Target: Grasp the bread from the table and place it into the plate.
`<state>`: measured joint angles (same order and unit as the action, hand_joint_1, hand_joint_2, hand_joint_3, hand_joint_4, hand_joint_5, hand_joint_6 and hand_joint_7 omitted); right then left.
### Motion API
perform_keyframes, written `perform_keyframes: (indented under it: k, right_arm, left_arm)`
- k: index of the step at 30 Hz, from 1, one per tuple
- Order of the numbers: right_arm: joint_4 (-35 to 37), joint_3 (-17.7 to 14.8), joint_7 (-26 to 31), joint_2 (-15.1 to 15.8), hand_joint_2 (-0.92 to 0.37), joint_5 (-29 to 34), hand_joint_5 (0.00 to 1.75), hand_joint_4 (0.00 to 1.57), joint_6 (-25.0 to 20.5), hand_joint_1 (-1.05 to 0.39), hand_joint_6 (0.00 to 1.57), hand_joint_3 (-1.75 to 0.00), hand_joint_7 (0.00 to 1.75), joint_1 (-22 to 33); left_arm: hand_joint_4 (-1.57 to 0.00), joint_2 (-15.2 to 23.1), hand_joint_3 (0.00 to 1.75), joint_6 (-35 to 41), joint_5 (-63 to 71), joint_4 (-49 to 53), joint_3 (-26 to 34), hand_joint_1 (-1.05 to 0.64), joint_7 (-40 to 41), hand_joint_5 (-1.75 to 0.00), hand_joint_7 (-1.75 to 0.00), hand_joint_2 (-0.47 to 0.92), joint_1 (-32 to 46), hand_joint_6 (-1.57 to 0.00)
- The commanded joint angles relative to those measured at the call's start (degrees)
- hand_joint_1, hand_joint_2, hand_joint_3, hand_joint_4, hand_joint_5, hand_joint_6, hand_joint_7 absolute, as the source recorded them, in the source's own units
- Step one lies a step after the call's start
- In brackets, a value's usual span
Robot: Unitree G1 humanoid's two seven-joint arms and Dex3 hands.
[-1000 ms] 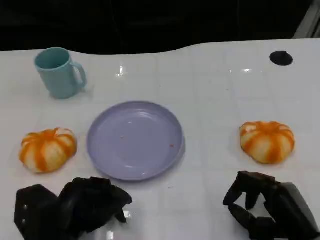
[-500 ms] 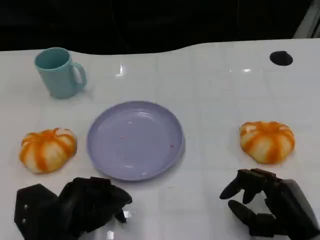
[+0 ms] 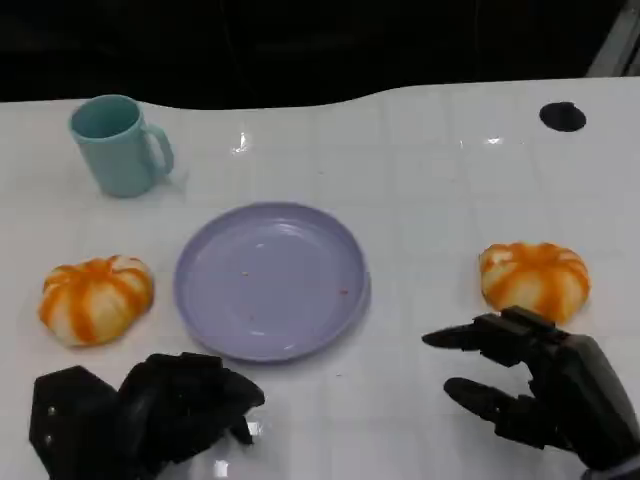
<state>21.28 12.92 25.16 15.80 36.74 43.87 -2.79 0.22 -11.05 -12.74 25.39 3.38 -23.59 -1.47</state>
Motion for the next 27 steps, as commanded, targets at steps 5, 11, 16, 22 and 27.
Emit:
perform_keyframes:
  k: [5,11,16,22,27]
  right_arm:
    - [-7.9,-2.5,-5.1,4.8,-0.92,1.5,0.27,0.19,-7.4,-0.53,0.30,-0.06,0.09,0.2]
    - [-11.7,-3.0,-8.0,6.3,-0.91,3.0,0.21,0.06,-12.7,-0.52,0.23,-0.02,0.02,-0.1]
    - [-15.5,-3.3,-11.8,7.1,-0.85,5.2,0.14,0.00,-19.5,-0.40,0.18,0.00,0.00,-0.3]
    - [-17.6,-2.9,-13.4,8.0,-0.84,9.8,0.08,0.00,-26.1,-0.38,0.15,-0.01,0.00,-1.4]
    - [-15.1,-1.6,-12.5,8.6,-0.88,13.1,0.04,0.01,-29.4,-0.41,0.14,-0.03,0.00,-3.6]
  left_arm:
    - [-0.90,0.8,0.16,-0.1,-0.1,1.1,0.7,-1.05,0.1,-1.50,-0.39,0.69,0.0,-1.53]
    - [-0.91,0.8,0.16,0.4,-0.3,1.0,0.8,-1.05,0.2,-1.50,-0.39,0.68,-0.2,-1.53]
    - [-0.91,0.8,0.16,-0.2,-0.1,1.3,0.7,-1.05,0.2,-1.50,-0.39,0.68,-0.2,-1.53]
    - [-0.90,0.7,0.16,-0.3,-0.1,1.6,0.7,-1.05,0.2,-1.51,-0.39,0.68,-0.4,-1.52]
    - [-0.91,0.6,0.16,-0.2,-0.3,1.6,0.8,-1.05,0.1,-1.51,-0.39,0.68,-0.4,-1.53]
